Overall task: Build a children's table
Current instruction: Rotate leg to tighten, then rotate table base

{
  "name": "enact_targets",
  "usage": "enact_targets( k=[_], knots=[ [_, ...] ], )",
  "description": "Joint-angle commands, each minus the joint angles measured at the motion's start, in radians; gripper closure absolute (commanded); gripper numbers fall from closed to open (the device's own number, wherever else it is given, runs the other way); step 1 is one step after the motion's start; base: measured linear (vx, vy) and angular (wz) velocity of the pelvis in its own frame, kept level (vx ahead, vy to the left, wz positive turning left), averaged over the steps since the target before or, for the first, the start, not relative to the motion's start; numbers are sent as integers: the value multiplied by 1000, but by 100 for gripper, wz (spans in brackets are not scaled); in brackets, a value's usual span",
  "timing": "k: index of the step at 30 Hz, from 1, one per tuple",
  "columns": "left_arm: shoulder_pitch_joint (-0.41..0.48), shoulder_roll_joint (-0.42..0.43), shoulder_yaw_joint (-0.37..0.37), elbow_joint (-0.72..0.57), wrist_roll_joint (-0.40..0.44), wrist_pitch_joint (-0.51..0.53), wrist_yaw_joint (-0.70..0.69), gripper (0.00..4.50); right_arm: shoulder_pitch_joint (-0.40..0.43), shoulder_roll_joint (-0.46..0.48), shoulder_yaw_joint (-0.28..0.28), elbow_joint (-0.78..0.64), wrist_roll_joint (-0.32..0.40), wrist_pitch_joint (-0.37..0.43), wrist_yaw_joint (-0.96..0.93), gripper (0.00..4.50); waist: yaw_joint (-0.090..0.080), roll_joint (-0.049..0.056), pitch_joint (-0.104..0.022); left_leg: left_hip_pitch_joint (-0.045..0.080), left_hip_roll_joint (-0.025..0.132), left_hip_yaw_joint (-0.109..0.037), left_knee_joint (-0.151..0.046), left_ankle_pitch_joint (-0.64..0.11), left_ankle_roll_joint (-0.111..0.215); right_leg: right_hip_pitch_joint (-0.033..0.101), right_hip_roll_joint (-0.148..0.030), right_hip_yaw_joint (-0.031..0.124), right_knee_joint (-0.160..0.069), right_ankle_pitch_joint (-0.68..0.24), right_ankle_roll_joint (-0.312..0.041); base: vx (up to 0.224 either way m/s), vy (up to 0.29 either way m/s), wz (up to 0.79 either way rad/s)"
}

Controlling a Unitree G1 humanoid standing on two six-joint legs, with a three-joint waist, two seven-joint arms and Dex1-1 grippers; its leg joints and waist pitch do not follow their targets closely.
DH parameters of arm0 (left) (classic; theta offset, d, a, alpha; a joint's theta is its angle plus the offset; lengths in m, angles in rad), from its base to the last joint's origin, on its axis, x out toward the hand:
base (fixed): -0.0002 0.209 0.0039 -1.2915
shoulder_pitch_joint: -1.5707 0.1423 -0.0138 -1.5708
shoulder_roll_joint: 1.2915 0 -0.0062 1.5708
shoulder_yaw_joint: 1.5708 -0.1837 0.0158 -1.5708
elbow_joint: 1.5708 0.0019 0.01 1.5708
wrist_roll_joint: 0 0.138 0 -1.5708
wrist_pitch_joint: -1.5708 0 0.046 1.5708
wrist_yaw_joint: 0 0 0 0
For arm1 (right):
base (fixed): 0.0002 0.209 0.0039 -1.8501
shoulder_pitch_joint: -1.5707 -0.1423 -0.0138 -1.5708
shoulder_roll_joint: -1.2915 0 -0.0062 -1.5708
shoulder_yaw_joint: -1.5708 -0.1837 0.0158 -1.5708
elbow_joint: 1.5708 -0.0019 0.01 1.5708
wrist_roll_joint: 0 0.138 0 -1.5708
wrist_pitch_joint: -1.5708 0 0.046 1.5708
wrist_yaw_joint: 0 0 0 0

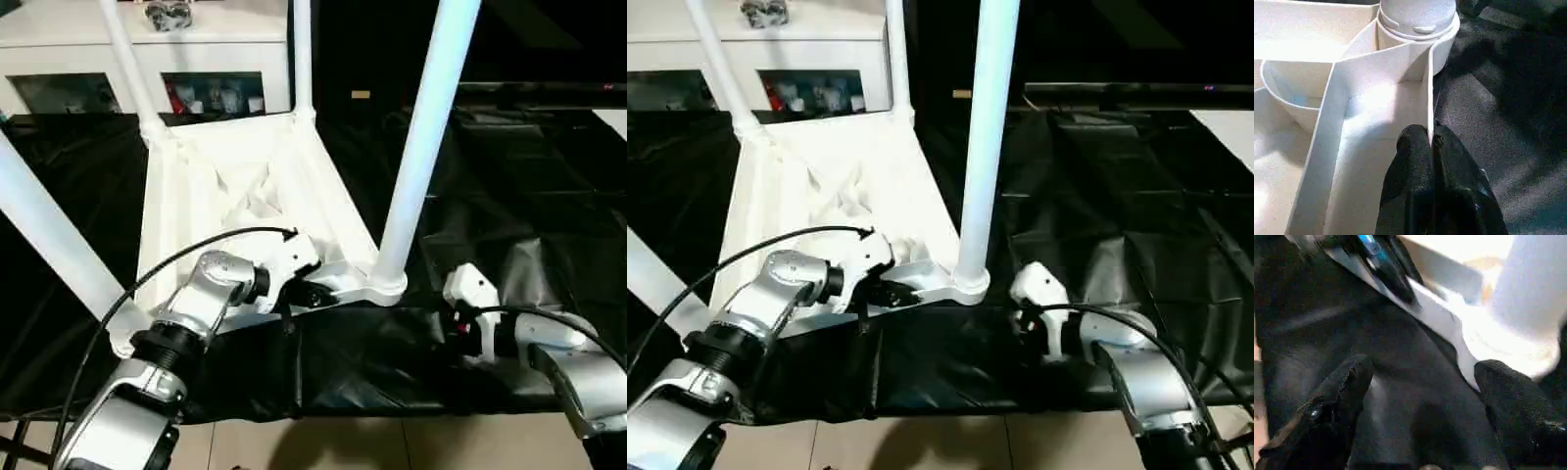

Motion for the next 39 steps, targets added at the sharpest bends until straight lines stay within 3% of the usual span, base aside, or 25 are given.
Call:
enact_targets(
  k=[1,3,5,6,7,8,10,11,12,13,14,15,16,17,18,21,23,25,27,32,39],
  knots=[
    [17,2,13,-4,-22,6,-1,406,-9,17,7,-20,25,20,-11,66,4,-19,-50,-7,40,-11,-59,-151,108,49,-74,55,-86,-260,-171,0,0,0],
    [42,6,41,-82,-79,68,-36,392,-32,66,17,-1,34,19,-41,66,6,-21,-50,-7,40,-10,-58,-144,102,48,-77,54,-83,-258,-184,0,0,0],
    [57,12,45,-114,-95,83,-53,385,-35,80,22,2,35,18,-47,66,6,-16,-54,-7,42,-12,-58,-128,94,48,-77,54,-76,-227,-200,0,0,0],
    [87,20,60,-185,-129,126,-63,375,-55,108,23,26,36,17,-61,66,4,-20,-56,-6,45,-11,-57,-107,100,48,-75,56,-70,-174,-211,0,0,0],
    [108,26,70,-231,-151,153,-66,365,-67,126,24,41,37,17,-70,66,3,-17,-59,-11,47,-13,-56,-74,104,51,-78,57,-55,-96,-240,0,0,0],
    [174,37,101,-351,-191,221,-40,358,-104,165,32,101,18,-4,-108,66,3,-27,-61,-10,48,-11,-54,-53,114,49,-77,58,-48,-45,-259,0,0,0],
    [178,38,102,-358,-190,223,-36,351,-107,167,32,106,17,-6,-111,66,4,-20,-60,-12,46,-10,-52,-32,121,47,-75,58,-47,-17,-269,0,0,0],
    [231,44,127,-430,-185,252,19,342,-140,193,29,162,8,-22,-140,66,6,-31,-65,-11,46,-8,-47,-16,129,48,-75,58,-40,11,-274,0,0,0],
    [247,45,136,-454,-183,264,43,323,-151,201,26,179,10,-25,-148,66,8,-24,-61,-13,45,-7,-46,-9,137,44,-73,58,-39,18,-273,0,0,0],
    [266,48,144,-480,-185,271,56,323,-161,209,24,196,5,-34,-160,66,7,-24,-60,-14,46,-7,-46,-18,137,43,-73,58,-40,8,-271,0,0,0],
    [336,49,178,-579,-193,300,107,318,-202,238,17,264,-11,-72,-200,66,13,-43,-54,-16,51,-8,-53,-56,119,44,-83,56,-44,-82,-257,0,0,0],
    [336,49,178,-579,-193,300,107,316,-202,238,17,264,-11,-72,-200,66,12,-39,-47,-17,47,-6,-55,-78,109,40,-79,56,-54,-136,-243,0,0,0],
    [374,47,190,-626,-192,306,127,289,-224,248,11,303,-25,-90,-234,66,19,-40,-47,-5,51,-4,-54,-110,81,34,-78,60,-60,-188,-225,0,0,0],
    [406,44,199,-671,-193,324,147,280,-244,252,8,335,-33,-102,-255,66,17,-42,-45,-7,51,-5,-56,-114,71,34,-77,60,-58,-187,-225,0,0,0],
    [429,44,204,-703,-195,337,157,278,-260,255,6,360,-41,-113,-273,66,14,-53,-41,-9,52,-5,-59,-127,57,35,-74,60,-59,-193,-218,0,0,0],
    [508,54,219,-808,-212,371,183,262,-333,276,-16,477,-65,-154,-361,66,19,-60,-37,-3,50,-4,-61,-155,36,29,-74,62,-62,-236,-204,0,0,0],
    [571,59,221,-887,-232,392,198,246,-404,289,-37,594,-77,-192,-441,66,18,-60,-37,-5,51,-6,-62,-152,24,31,-76,62,-57,-233,-205,0,0,0],
    [612,67,218,-943,-248,413,209,229,-455,297,-49,681,-85,-230,-495,66,17,-75,-36,-5,51,-4,-62,-150,19,31,-77,61,-55,-226,-209,0,0,0],
    [661,92,223,-980,-254,422,202,218,-511,304,-64,782,-96,-271,-564,66,16,-83,-39,-4,48,-1,-58,-127,20,29,-70,62,-46,-168,-206,0,0,0],
    [722,149,246,-1018,-258,418,178,173,-576,299,-77,900,-117,-322,-654,66,21,-85,-40,-2,47,0,-55,-105,20,30,-68,62,-36,-103,-202,0,0,0],
    [807,264,318,-1032,-284,337,109,106,-628,294,-114,1015,-104,-434,-671,66,26,-83,-36,-2,44,1,-56,-176,1,30,-66,64,-39,-153,-185,0,0,0]
  ],
)
